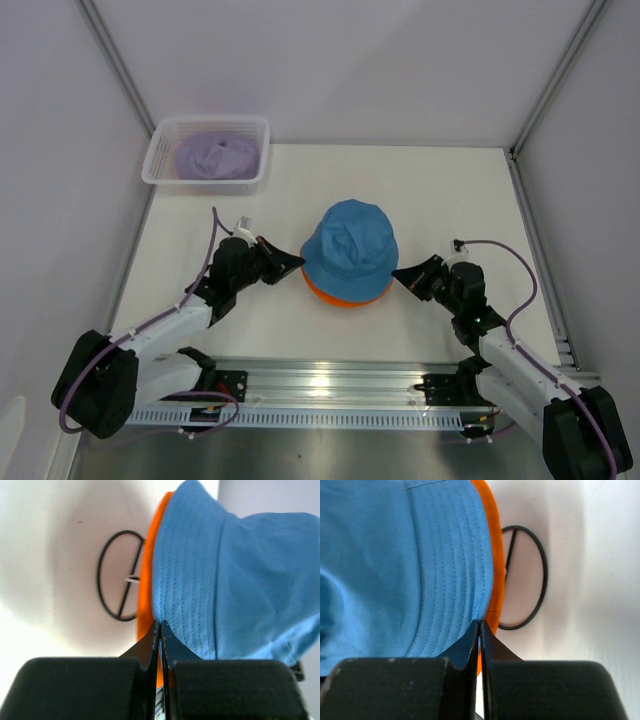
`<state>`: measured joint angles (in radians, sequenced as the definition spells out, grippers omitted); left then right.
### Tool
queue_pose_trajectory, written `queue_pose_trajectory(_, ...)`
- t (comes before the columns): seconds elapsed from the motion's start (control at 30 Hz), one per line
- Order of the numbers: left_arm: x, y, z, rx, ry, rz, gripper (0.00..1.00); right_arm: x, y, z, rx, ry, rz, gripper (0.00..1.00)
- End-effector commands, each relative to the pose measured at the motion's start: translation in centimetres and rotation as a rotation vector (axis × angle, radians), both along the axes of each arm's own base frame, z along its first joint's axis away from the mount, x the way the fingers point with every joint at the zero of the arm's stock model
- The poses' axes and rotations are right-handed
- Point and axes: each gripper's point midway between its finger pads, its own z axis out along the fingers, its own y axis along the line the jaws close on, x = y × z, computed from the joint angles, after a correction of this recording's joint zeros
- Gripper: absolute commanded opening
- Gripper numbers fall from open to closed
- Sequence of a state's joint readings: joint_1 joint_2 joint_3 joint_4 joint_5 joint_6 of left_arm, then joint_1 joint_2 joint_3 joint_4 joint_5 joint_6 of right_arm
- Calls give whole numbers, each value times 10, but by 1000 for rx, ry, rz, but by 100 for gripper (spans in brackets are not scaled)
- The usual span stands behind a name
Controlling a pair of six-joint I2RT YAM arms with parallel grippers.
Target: Stack the hats
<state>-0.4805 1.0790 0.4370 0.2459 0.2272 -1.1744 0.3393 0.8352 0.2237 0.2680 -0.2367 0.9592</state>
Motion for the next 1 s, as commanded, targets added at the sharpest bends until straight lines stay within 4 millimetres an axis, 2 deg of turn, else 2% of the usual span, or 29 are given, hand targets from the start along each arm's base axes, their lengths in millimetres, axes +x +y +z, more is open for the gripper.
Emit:
queue_pose_trajectory(0.0,-6,7,-37,98,49,-2,1,1,-7,-14,-65,25,-27,0)
queue_pose_trajectory(0.23,-7,-5,-61,147,88,-35,1,-3,-16,-25,-129,47,-41,0)
queue_pose_trajectory(0.43,-9,-1,-60,184,80,-29,1,-3,-16,-20,-156,39,-25,0)
queue_pose_trajectory(0.47,-7,4,-52,198,50,-11,6,-4,-17,-21,-171,51,-19,2)
queue_pose_trajectory(0.53,-7,13,-42,250,23,3,23,-3,-17,-7,-218,30,7,24)
queue_pose_trajectory(0.57,-5,19,-24,252,-33,30,33,-4,-18,-3,-242,31,19,38)
queue_pose_trajectory(0.6,-5,24,-15,267,-60,44,39,-1,-22,4,-293,4,30,63)
queue_pose_trajectory(0.63,-9,31,-9,315,-68,38,46,0,-25,11,-326,0,29,74)
queue_pose_trajectory(0.67,-4,43,20,313,-141,94,59,1,-29,31,-359,3,24,86)
queue_pose_trajectory(0.7,-2,57,33,358,-154,138,65,6,-39,41,-422,-13,-2,99)
queue_pose_trajectory(0.73,-1,67,43,402,-189,151,73,0,-47,43,-469,26,-5,100)
queue_pose_trajectory(0.77,11,84,83,398,-256,221,89,9,-50,81,-479,-36,-30,100)
queue_pose_trajectory(0.8,15,97,99,423,-289,253,95,13,-60,95,-523,-45,-74,99)
queue_pose_trajectory(0.83,17,112,100,497,-287,258,99,17,-67,103,-568,-39,-85,100)
queue_pose_trajectory(0.87,27,134,108,535,-283,321,100,14,-77,108,-607,-1,-105,100)
queue_pose_trajectory(0.9,41,145,143,552,-319,361,99,23,-87,139,-618,-38,-165,100)
queue_pose_trajectory(0.93,51,154,146,591,-308,370,99,25,-94,136,-648,13,-170,99)
queue_pose_trajectory(0.97,65,174,170,597,-322,428,100,32,-111,142,-653,35,-219,100)
